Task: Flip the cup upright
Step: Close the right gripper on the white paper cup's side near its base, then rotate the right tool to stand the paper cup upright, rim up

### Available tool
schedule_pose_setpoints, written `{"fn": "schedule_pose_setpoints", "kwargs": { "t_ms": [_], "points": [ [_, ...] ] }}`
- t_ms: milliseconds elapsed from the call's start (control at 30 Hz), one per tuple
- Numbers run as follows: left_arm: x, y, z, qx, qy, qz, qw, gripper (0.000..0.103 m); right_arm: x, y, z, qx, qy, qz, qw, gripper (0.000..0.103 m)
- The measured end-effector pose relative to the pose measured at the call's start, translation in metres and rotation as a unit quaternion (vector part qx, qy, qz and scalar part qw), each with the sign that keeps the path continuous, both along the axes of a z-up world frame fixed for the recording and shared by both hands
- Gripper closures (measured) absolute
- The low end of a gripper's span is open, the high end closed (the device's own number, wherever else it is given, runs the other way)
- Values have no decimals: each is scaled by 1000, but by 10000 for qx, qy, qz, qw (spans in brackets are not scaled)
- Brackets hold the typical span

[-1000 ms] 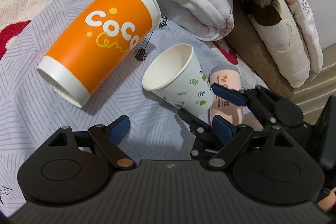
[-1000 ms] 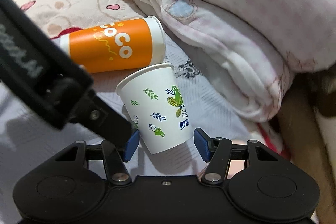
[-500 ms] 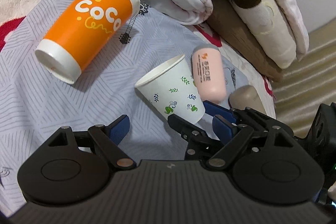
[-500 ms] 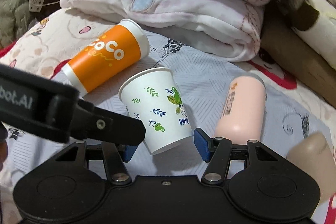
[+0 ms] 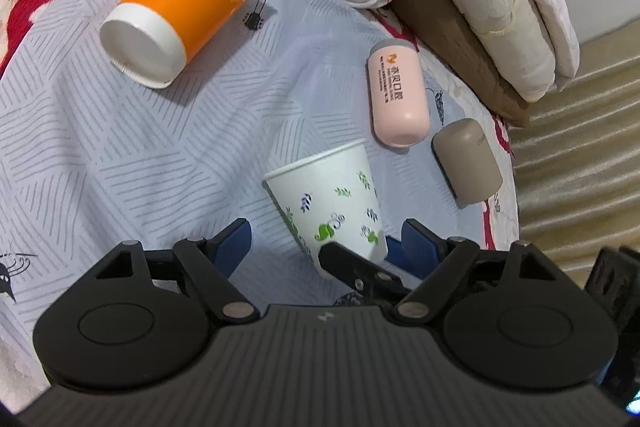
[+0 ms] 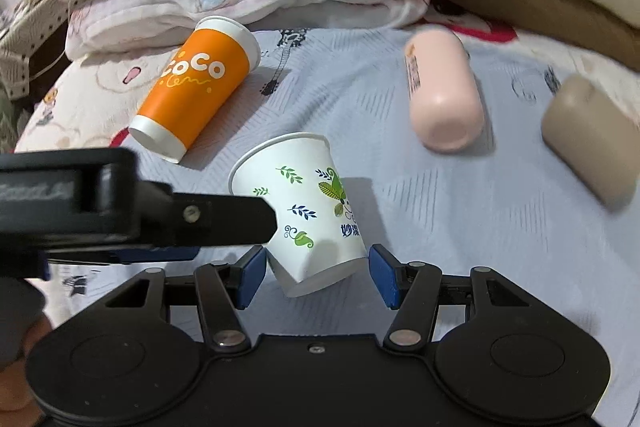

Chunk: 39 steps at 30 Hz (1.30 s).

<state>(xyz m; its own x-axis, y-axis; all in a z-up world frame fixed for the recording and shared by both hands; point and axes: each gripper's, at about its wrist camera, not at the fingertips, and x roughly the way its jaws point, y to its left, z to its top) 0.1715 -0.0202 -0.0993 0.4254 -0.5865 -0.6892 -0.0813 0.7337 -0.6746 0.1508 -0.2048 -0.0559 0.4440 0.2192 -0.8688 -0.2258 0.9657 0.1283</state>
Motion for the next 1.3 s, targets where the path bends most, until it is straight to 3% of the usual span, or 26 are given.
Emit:
{"fn": "schedule_pose_setpoints", "kwargs": {
  "t_ms": [100,233,433,600,800,1000,1067,1133,1300],
  "points": [
    [-3,3,-5,-68,121,-35,9999,22,-10,-1,-1,208,113,-241,9994,41],
    [-4,0,-9,-47,175,-148,9997,39,-20,2,-4,370,305,-349,9982,41],
    [-3,-5,-10,173,86,-342,9992,51,-22,9,1,397,418,-5,9983,40],
    [1,-5,-12,126,31,-478,9988,51,-19,14,11,-180,92,700,9973,36],
    [8,-6,-15,-8,-109,-910,9958,52,-6,22,11,-403,144,1516,9875,33],
    [17,-2,-19,-110,-155,-1252,9919,51,9,24,6,-524,356,1580,9854,33],
    [17,-4,-18,52,-241,-1332,9908,39,11,25,3,-502,519,1585,9847,33],
    [16,-6,-18,198,-352,-1366,9898,34,14,24,0,-442,666,1526,9850,34],
    [19,-4,-23,28,-274,-1218,9922,33,16,19,-2,-228,771,1316,9880,37]
  ]
}}
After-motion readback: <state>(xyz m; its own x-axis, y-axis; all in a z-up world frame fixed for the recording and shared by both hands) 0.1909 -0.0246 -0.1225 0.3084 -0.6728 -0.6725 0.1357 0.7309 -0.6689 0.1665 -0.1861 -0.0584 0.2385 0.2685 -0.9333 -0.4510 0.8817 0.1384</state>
